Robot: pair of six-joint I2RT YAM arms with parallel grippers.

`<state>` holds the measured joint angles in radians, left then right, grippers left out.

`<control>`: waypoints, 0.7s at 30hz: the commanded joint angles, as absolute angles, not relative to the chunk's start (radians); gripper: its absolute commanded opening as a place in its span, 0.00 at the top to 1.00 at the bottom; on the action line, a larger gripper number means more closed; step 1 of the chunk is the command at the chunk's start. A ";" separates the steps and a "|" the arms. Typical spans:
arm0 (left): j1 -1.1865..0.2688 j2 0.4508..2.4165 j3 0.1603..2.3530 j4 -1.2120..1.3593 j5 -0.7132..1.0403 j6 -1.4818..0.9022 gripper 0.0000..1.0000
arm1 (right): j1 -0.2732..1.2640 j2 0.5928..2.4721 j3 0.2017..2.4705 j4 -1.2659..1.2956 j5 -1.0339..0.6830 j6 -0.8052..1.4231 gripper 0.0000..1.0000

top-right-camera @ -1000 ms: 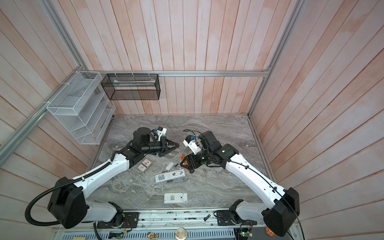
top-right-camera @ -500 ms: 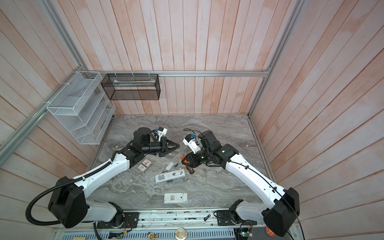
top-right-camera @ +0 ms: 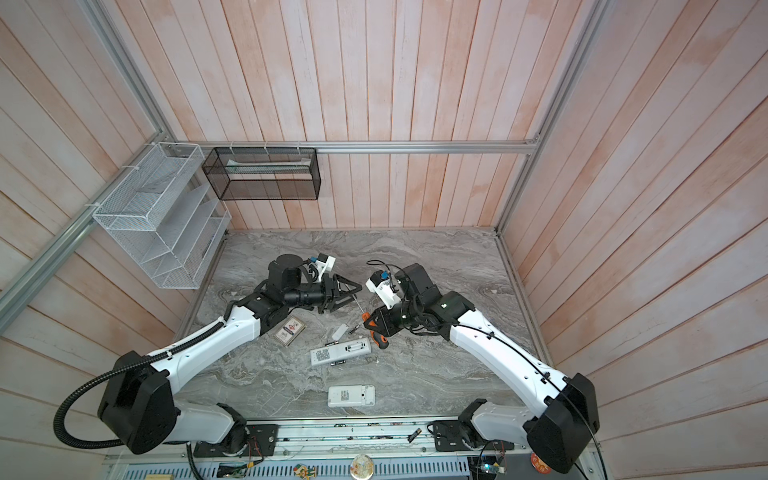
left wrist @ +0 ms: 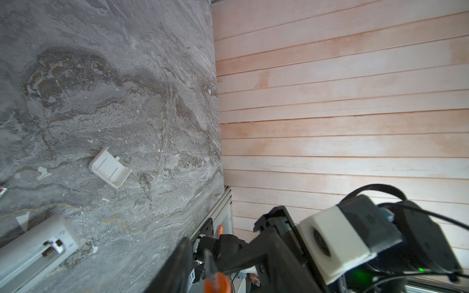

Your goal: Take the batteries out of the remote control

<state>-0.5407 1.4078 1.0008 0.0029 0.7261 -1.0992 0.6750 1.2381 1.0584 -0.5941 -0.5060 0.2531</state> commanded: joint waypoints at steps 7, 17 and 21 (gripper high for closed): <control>-0.474 1.304 1.000 -0.138 0.709 -0.987 0.00 | 0.502 1.150 0.891 -0.496 -0.484 0.322 0.81; -0.384 1.059 0.814 -0.318 0.547 -0.936 0.00 | 0.373 1.156 0.712 -0.410 -0.447 0.347 0.81; -0.336 0.963 0.735 -0.350 0.488 -0.966 0.00 | 0.362 1.207 0.678 -0.374 -0.447 0.344 0.81</control>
